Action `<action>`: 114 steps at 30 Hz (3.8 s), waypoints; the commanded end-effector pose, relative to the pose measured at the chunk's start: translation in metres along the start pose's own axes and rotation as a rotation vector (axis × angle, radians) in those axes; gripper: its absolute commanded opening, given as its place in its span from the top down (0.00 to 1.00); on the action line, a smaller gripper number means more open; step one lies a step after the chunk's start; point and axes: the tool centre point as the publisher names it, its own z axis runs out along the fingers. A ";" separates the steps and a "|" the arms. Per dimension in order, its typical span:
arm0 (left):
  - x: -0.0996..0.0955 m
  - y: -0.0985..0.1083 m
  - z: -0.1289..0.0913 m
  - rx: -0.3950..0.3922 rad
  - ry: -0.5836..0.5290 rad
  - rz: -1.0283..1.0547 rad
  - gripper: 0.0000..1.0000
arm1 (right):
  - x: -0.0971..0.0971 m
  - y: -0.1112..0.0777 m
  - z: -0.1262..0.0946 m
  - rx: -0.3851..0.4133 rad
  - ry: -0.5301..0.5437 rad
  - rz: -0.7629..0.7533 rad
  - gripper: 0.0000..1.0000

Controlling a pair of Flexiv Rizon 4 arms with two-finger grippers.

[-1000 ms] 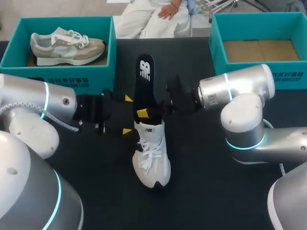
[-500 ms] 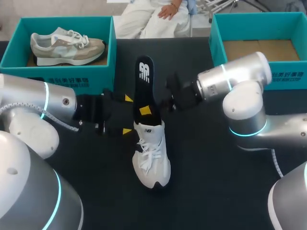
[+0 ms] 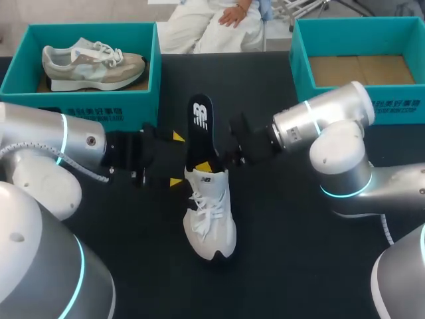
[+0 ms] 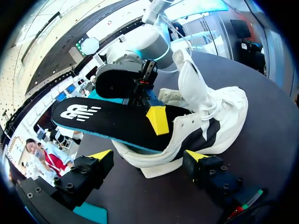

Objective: Take the shoe out of the shoebox, open the shoe tongue, remove and reinsert the insole, then place the shoe into the shoebox

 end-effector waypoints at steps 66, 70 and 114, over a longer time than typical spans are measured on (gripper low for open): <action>0.000 -0.001 0.000 -0.004 0.001 0.000 0.00 | 0.004 0.010 0.006 0.025 0.047 -0.005 1.00; 0.000 -0.001 0.000 -0.004 0.001 0.000 0.00 | 0.005 0.007 0.003 0.026 0.034 0.013 1.00; 0.000 -0.001 0.000 -0.004 0.001 0.000 0.00 | 0.020 -0.003 0.003 0.150 0.029 0.289 1.00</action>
